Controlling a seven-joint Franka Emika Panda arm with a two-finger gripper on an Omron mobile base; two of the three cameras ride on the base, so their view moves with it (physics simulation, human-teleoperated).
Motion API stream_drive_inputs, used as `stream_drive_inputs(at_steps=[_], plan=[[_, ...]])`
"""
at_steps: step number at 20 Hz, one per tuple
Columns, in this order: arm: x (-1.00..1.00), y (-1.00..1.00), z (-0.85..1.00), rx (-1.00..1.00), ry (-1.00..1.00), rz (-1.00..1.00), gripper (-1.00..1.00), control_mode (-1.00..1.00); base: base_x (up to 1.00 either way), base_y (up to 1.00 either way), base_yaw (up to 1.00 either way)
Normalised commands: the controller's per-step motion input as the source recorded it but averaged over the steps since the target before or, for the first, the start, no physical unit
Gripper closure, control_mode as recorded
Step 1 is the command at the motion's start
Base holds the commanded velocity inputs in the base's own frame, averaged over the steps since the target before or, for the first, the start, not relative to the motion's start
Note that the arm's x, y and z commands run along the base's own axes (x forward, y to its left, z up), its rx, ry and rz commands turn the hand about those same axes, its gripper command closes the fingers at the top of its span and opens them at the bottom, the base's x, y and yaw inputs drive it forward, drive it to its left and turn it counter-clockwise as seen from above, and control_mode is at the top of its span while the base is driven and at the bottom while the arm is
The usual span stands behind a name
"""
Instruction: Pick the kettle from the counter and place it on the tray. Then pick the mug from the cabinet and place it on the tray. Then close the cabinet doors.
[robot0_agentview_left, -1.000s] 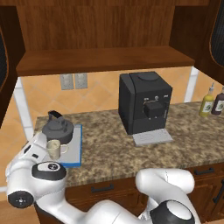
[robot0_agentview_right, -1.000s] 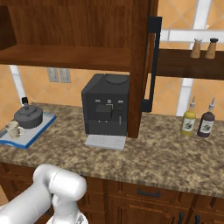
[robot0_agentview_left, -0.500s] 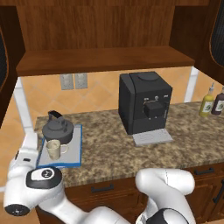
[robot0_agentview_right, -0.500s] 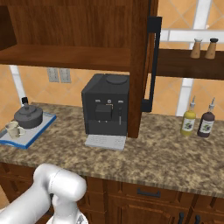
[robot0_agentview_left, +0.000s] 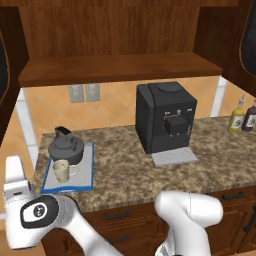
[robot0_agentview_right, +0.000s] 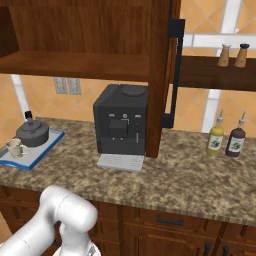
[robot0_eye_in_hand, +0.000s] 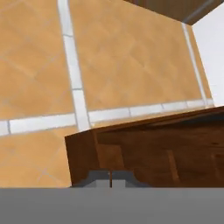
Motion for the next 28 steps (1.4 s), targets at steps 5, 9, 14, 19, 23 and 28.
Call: stream_drive_inputs(at_steps=[5,9,14,19,23,28], plan=[[-0.18,0.22,0.29,-0.15,-0.41,-0.06,1.0,-1.0,0.0,0.0,0.0],[-0.11,0.1,0.15,-0.01,-0.14,-0.12,1.0,-1.0,0.0,0.0,0.0],[0.0,0.1,0.0,0.0,-0.03,0.0,1.0,-1.0,0.0,0.0,0.0],[0.0,0.45,0.27,0.0,-0.22,-0.05,1.0,-1.0,0.0,0.0,0.0],[0.0,0.56,0.31,0.0,-0.16,-0.12,1.0,-1.0,0.0,0.0,0.0],[0.0,0.5,0.26,0.0,-0.16,-0.18,1.0,-1.0,0.0,0.0,0.0]])
